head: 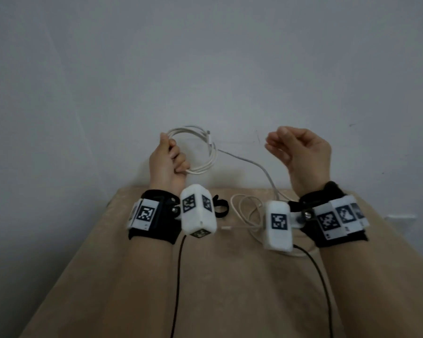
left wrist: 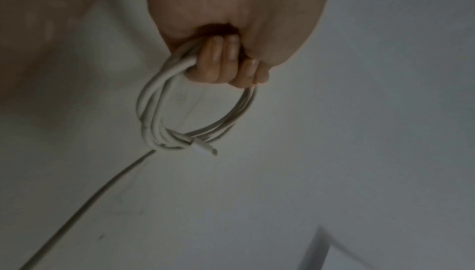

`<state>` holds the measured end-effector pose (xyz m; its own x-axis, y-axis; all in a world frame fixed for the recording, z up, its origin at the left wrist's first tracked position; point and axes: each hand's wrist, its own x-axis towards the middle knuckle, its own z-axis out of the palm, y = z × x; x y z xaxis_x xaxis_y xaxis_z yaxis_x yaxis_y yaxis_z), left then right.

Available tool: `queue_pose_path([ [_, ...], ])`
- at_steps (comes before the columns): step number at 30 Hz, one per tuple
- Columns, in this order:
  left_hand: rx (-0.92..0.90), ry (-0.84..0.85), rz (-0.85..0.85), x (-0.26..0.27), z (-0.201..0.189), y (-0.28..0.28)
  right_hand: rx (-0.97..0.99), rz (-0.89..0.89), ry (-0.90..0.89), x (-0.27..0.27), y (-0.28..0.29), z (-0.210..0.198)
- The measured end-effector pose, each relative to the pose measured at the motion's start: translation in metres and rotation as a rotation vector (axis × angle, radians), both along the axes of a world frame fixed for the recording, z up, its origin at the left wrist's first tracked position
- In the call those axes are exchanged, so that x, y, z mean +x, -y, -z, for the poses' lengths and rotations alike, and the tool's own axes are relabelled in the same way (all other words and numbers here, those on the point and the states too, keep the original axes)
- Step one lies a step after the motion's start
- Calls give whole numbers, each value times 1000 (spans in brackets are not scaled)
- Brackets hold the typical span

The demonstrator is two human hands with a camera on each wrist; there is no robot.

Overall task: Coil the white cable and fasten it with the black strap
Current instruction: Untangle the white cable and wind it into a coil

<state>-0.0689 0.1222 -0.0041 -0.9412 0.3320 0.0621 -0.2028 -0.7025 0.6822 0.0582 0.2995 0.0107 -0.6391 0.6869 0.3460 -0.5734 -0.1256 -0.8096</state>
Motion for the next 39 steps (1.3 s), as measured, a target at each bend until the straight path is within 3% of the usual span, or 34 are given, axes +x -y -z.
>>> queue_pose_path([
  [3, 31, -31, 60, -4, -2, 7, 111, 2, 63, 5, -4, -5],
  [6, -55, -130, 40, 4, -7, 0, 198, -62, 185, -3, 12, -2],
  [11, -86, -218, 229, 13, -10, -4, 779, 225, 462, -13, 21, 10],
  [14, -118, -243, 326, 18, -11, -6, 895, 104, 552, -10, 20, 10],
  [18, -108, -237, 381, 21, -12, -7, 1060, 187, 701, -11, 17, 14],
  [20, -107, -233, 382, 19, -12, -5, 906, 152, 654, -11, 13, 14],
  [24, -92, -230, 396, 17, -10, -3, 394, 35, 399, -9, 1, 12],
  [27, -72, -240, 418, 19, -12, -3, 174, 3, 314, -8, -4, 11],
  [39, 87, -176, 420, 26, -15, -10, 0, -239, 243, -7, 8, 14],
])
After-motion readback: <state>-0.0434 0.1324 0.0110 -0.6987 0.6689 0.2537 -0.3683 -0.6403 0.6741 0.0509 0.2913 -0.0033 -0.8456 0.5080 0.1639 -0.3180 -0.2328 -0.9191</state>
